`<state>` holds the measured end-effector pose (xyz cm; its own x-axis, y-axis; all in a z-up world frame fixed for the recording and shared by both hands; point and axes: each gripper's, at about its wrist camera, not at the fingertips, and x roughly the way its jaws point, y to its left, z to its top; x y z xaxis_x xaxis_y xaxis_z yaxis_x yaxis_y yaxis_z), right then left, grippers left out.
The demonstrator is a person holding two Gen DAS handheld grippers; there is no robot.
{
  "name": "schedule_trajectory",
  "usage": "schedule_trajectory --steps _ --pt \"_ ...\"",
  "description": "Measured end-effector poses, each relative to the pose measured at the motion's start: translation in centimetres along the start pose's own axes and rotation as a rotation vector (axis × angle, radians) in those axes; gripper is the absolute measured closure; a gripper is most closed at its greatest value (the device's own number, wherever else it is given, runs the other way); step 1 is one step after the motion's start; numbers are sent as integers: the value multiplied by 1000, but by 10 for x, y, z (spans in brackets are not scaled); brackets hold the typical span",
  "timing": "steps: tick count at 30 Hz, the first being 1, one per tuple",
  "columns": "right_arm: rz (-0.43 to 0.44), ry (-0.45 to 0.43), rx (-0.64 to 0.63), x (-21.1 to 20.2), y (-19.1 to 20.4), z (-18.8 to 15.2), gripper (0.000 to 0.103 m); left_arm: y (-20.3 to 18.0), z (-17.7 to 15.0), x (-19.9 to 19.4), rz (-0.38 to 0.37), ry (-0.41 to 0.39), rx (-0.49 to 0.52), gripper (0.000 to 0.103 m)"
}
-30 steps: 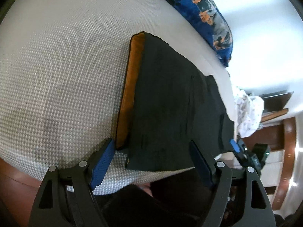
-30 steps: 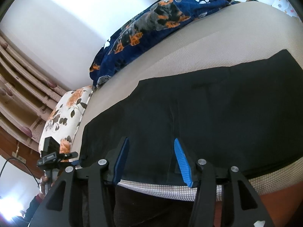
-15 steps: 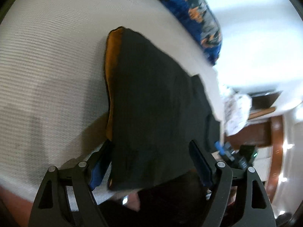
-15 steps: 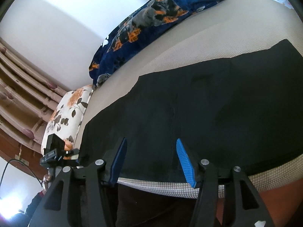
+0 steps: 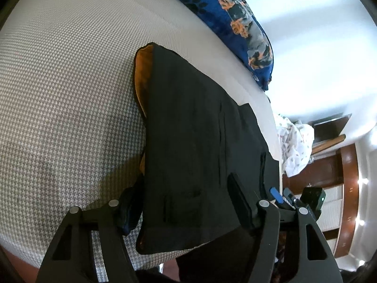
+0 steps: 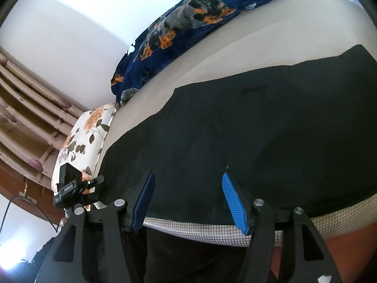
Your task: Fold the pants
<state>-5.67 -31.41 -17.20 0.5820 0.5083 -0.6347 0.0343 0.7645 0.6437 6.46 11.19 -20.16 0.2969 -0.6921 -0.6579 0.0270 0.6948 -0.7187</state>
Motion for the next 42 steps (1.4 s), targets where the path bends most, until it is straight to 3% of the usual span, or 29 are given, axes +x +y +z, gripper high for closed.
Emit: schedule_trajectory --steps 1,5,9,14,18,26,31,39,42 --pt "0 -2 2 -1 0 0 45 1 0 -2 34 -6 4 66" --pt "-2 -11 16 -2 -2 -3 45 -6 -2 -10 83 -46 -4 68" --pt "5 -11 18 -1 -1 -3 45 -40 -4 -24 109 -116 97 70" --pt "37 -21 27 -3 4 1 45 -87 -5 -40 65 -204 200 70" --pt "103 -38 49 -8 10 7 45 -119 -5 -35 52 -224 270 70" --pt "297 -36 95 -6 35 38 44 -186 -23 -7 41 -214 438 70" --pt "387 -21 74 -4 59 60 34 -222 -43 28 67 -170 555 70" --pt "351 112 44 23 65 73 32 -251 -79 80 104 -76 719 70" --pt "305 160 58 37 61 72 33 -261 -94 86 134 -89 805 70"
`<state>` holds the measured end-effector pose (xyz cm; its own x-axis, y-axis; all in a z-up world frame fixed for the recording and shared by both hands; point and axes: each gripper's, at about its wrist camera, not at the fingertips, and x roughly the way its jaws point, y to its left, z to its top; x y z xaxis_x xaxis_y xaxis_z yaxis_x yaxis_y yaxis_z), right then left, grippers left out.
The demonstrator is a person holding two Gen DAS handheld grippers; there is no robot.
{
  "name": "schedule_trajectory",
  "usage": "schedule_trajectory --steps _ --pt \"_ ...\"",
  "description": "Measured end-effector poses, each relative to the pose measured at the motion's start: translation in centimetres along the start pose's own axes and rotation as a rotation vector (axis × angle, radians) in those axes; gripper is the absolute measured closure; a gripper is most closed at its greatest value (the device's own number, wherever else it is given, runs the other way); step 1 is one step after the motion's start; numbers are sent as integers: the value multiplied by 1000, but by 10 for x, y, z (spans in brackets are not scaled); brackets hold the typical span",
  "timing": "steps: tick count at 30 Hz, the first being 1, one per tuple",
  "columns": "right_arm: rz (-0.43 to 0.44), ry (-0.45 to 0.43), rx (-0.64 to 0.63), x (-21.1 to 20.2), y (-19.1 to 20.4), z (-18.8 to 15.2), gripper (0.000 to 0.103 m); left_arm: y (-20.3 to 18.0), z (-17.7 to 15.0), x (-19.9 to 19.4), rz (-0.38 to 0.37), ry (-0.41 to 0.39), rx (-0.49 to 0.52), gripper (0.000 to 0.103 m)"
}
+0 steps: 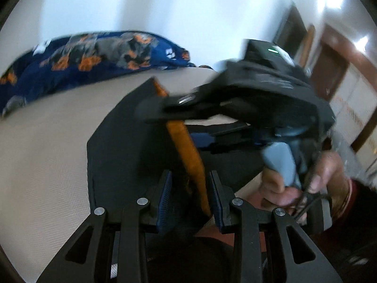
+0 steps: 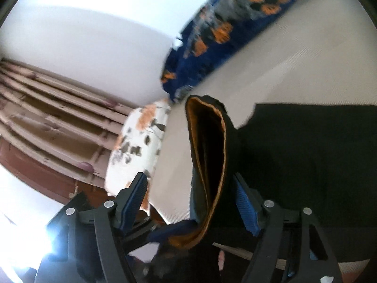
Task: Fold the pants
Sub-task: 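Grasp the orange-lined trouser edge with the right gripper and lift it, then carry the held trouser edge over the trousers with the right gripper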
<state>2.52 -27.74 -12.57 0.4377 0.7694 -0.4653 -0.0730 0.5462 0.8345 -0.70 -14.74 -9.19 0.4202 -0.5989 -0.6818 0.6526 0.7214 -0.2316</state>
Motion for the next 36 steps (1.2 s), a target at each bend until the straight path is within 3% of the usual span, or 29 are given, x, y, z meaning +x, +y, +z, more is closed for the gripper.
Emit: schedule_trajectory --steps 1,2,4,11,15,18,23,28,36 --pt "-16 15 -2 4 -2 -1 42 -4 0 1 9 0 22 70" --pt "-29 28 5 6 -5 -1 58 -6 -1 1 13 0 31 70" --pt "-44 64 41 14 -15 -2 70 -4 -1 -1 17 -2 33 70" --pt "-89 33 38 18 -26 -8 85 42 -9 -29 115 -55 -76 70" --pt "-77 11 61 14 -35 -10 87 78 -22 -36 210 -45 -163 68" --pt "-58 -13 75 10 -39 -9 89 102 -32 -32 237 -20 -233 57" --pt "-38 -61 106 -8 -48 -5 90 126 -48 -22 210 34 -347 55" --pt "-44 -147 137 -49 -65 9 90 119 -47 -19 215 38 -315 52" --pt "-152 -308 193 -144 -114 31 90 88 -36 -5 214 61 -178 45"
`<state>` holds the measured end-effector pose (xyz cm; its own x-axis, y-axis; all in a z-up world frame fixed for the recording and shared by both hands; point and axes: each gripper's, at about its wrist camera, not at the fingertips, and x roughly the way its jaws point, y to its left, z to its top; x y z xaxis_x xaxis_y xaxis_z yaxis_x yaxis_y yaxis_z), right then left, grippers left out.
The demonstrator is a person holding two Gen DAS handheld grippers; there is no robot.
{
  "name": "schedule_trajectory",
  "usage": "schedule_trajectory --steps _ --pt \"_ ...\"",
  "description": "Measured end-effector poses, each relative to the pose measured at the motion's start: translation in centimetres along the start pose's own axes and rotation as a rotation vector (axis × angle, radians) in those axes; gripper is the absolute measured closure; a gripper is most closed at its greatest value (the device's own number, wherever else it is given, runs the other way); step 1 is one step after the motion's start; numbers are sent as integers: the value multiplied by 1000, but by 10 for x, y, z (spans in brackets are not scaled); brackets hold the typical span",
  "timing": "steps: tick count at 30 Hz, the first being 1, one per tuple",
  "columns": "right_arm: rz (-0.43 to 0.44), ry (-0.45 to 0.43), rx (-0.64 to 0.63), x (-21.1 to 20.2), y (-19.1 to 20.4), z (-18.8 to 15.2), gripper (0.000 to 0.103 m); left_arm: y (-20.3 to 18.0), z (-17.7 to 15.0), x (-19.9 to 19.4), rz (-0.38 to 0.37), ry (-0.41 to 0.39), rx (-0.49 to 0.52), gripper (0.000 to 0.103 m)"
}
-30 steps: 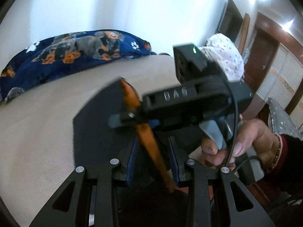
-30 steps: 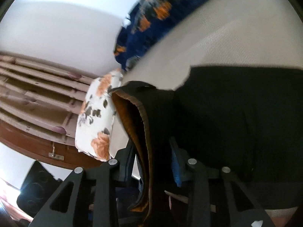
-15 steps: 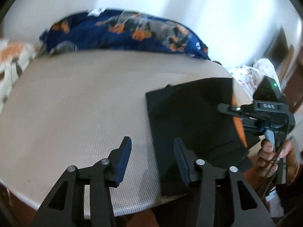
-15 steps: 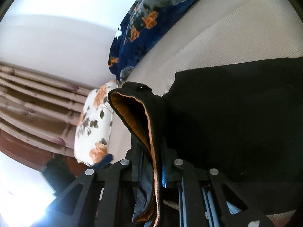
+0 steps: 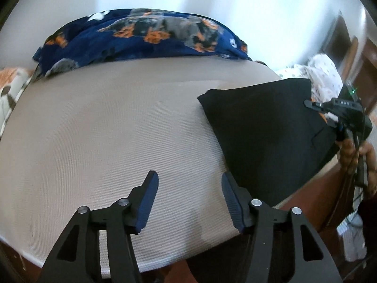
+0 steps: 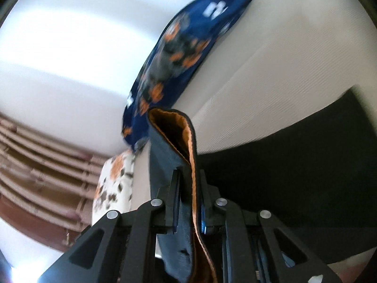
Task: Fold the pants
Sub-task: 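Carry the held trouser edge over the trousers with the right gripper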
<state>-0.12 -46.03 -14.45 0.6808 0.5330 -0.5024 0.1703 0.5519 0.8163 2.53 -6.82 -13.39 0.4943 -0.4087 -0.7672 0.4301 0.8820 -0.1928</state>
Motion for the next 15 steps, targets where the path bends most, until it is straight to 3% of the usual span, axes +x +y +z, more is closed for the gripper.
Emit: schedule_trajectory --steps 6,15 --pt "-78 -80 86 -41 -55 23 90 -24 11 14 -16 23 71 45" --pt "-92 -93 98 -56 -99 37 90 -53 23 33 -40 50 131 44"
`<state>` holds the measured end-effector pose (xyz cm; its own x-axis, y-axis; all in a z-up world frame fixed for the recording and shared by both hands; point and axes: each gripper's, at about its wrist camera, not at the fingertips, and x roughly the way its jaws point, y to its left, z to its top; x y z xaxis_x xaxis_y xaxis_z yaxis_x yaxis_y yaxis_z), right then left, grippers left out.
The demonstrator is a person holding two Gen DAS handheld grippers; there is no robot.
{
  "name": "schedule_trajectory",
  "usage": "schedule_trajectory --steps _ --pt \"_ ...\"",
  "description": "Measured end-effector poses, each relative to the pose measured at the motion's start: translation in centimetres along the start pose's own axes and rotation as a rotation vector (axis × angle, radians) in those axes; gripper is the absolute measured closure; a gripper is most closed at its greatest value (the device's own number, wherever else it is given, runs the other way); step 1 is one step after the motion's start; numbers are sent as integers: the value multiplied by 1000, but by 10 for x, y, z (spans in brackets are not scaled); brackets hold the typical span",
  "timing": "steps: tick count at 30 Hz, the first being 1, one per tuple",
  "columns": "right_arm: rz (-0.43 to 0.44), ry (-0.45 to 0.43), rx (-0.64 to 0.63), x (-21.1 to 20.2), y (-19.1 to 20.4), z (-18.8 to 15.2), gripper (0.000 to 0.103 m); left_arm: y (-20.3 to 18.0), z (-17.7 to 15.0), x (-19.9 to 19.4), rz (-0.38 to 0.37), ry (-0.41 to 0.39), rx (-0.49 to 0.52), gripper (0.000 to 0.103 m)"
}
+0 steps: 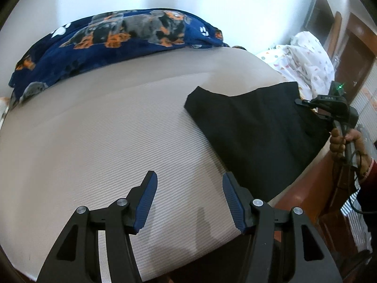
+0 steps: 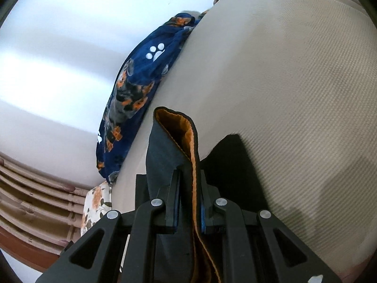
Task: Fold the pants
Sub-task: 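Carry the held trouser edge over the trousers with the right gripper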
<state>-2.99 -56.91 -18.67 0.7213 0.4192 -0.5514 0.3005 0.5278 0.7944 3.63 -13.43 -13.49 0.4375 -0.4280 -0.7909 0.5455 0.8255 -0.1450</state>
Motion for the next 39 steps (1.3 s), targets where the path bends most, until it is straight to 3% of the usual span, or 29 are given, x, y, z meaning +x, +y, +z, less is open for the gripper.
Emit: schedule_trajectory --steps 3,5,9,11,15,20,23,25,29,32,36,39 --pt "-35 -23 15 0 -13 3 89 -8 4 9 -8 17 16 44" --pt "-78 -92 33 -13 -24 5 87 -13 6 14 -15 30 28 44" --pt "30 -226 124 -61 -35 4 85 -24 8 17 -23 28 66 41" --pt "78 -209 88 -80 -25 -9 85 -28 9 17 -34 21 81 39" --pt "73 -99 6 -97 -2 -40 85 -31 12 21 -59 15 81 38" --pt "28 -9 71 -89 -10 -73 85 -30 14 28 -78 35 50 38" --pt "-15 -2 138 -79 -25 -76 85 -26 13 27 -79 41 34 38" --pt "15 -26 194 -77 -32 -75 86 -23 13 26 -79 36 24 38" --pt "43 -38 217 -72 -35 -66 85 -20 12 24 -73 29 13 38" --pt "14 -40 220 -65 -36 -62 85 -20 10 27 -77 44 5 38" --pt "-24 -53 178 -62 -28 -63 93 -25 10 26 -65 46 23 37" --pt "12 -84 203 -76 -26 -75 95 -29 11 24 -62 48 32 37"
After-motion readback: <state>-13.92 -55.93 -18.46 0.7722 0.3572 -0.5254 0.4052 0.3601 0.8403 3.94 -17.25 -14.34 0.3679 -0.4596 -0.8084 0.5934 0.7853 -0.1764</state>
